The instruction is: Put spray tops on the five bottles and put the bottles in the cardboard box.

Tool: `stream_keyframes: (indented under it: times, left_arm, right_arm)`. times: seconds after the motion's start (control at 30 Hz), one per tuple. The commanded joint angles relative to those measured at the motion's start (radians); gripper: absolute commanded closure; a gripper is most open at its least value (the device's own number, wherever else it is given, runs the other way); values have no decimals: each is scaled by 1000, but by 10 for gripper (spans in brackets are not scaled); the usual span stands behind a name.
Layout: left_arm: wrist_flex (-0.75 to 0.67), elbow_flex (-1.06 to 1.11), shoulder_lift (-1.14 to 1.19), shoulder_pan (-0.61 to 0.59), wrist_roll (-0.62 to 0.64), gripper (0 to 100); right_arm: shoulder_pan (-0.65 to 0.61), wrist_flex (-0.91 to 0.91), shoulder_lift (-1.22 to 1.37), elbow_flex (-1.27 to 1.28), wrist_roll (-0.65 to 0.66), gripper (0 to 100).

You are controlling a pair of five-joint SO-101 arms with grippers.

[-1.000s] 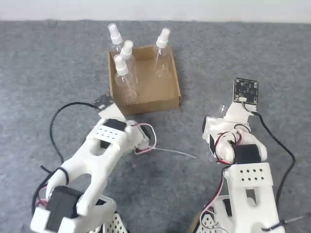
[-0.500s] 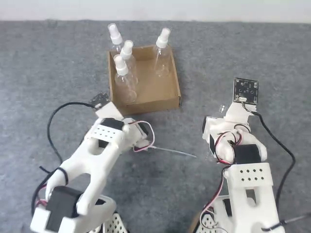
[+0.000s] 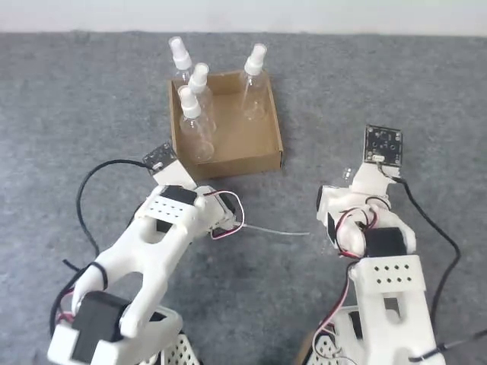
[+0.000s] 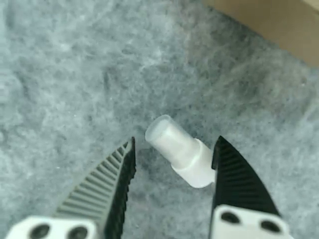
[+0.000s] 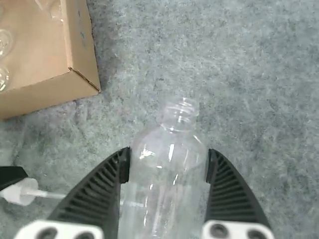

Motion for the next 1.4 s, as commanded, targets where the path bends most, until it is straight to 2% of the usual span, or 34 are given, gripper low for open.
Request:
stream_keyframes:
  times: [0.0, 0.17, 0.43, 0.77, 1.0, 1.37]
  left_arm:
    - [-86, 22, -2, -2, 11, 809]
    - [-84, 15, 0, -2, 11, 912]
    - [-86, 15, -6, -3, 8, 985]
    - [-72, -21, -9, -38, -20, 988]
    - [77, -180, -9, -138, -180, 988]
    - [249, -361, -11, -140, -195, 988]
  right_arm:
    - [13, -70, -39, 6, 68, 887]
    - [15, -81, -47, 15, 81, 887]
    - [16, -81, -47, 15, 81, 887]
    - [18, -81, -47, 15, 81, 887]
    - [13, -79, -47, 15, 84, 887]
    - [2, -73, -48, 17, 87, 887]
